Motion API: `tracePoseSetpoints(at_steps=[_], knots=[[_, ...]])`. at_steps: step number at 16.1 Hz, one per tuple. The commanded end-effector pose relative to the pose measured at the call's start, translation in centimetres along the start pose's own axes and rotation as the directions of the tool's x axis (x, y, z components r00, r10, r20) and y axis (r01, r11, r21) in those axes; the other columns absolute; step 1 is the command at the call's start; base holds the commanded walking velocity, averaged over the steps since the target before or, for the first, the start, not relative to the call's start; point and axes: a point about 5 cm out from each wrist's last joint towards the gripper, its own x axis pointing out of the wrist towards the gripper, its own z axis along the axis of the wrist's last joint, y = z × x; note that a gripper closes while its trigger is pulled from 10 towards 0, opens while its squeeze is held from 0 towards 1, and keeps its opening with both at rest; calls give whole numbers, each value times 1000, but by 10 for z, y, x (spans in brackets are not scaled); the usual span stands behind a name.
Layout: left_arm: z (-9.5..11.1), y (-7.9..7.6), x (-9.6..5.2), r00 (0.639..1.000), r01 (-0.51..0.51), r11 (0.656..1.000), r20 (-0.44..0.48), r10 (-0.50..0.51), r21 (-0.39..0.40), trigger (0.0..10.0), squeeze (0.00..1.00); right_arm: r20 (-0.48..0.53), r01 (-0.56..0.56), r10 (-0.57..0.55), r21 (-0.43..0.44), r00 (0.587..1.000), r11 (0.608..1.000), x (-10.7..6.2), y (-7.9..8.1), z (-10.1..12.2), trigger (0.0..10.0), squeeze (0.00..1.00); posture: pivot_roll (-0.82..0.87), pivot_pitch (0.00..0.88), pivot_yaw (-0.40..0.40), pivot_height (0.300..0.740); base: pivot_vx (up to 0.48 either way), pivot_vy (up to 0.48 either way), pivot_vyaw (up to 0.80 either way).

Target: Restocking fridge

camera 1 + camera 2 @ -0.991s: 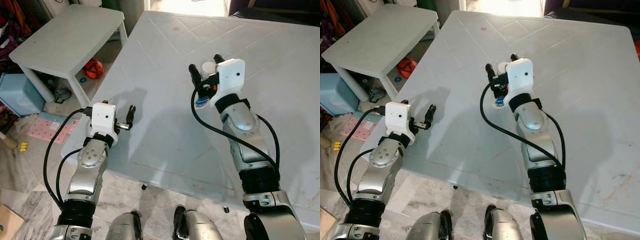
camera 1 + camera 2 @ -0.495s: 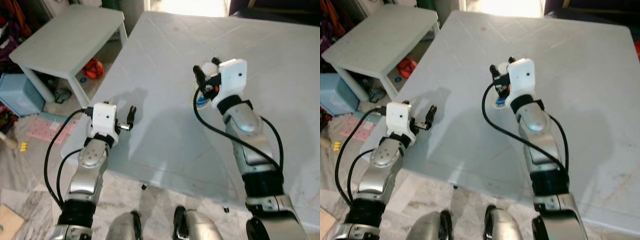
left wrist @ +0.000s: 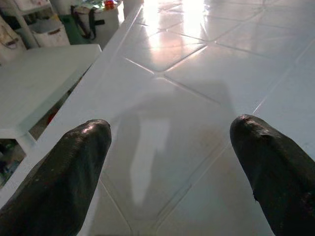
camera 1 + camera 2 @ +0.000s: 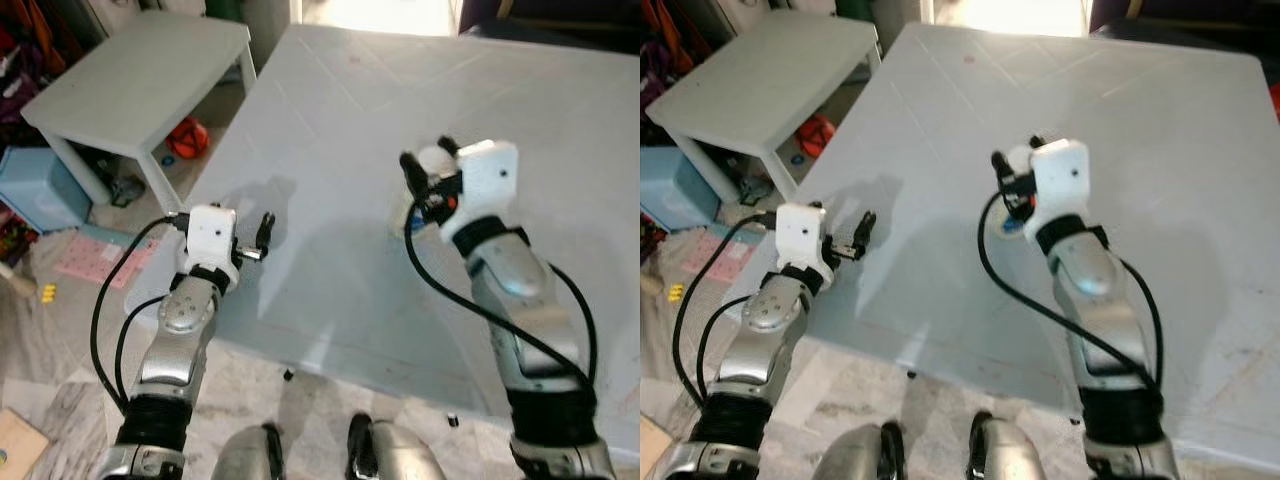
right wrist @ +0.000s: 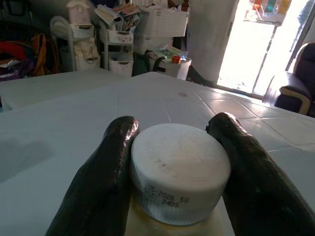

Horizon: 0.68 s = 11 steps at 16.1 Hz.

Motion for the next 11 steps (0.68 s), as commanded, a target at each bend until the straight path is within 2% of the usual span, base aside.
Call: tracePoseSetpoints(at_steps=[1,4,5,7,11], knots=[[0,4,3,1000,-18,1000,-11,18,15,10000,0,-71,-4,6,18,997,1000,-5,0,-14,10000,0,-56,115,41,740,0,0,0],[3,10,2,998,-62,998,4,62,3,10000,0,-3,-4,4,72,1000,997,-2,8,-5,10000,0,-42,89,38,740,0,0,0],[-2,13,-1,997,-79,997,-8,79,6,10000,0,20,-12,10,108,1000,994,-3,18,-4,10000,0,-28,65,28,740,0,0,0],[-6,14,-5,996,-85,996,-13,85,11,10000,0,48,-35,29,128,998,991,-6,30,-4,10000,0,-21,44,18,740,0,0,0],[-9,19,-5,989,-147,989,-29,146,-20,10000,0,97,-6,-4,94,995,996,-9,33,0,10000,0,-38,23,27,740,0,0,800]])
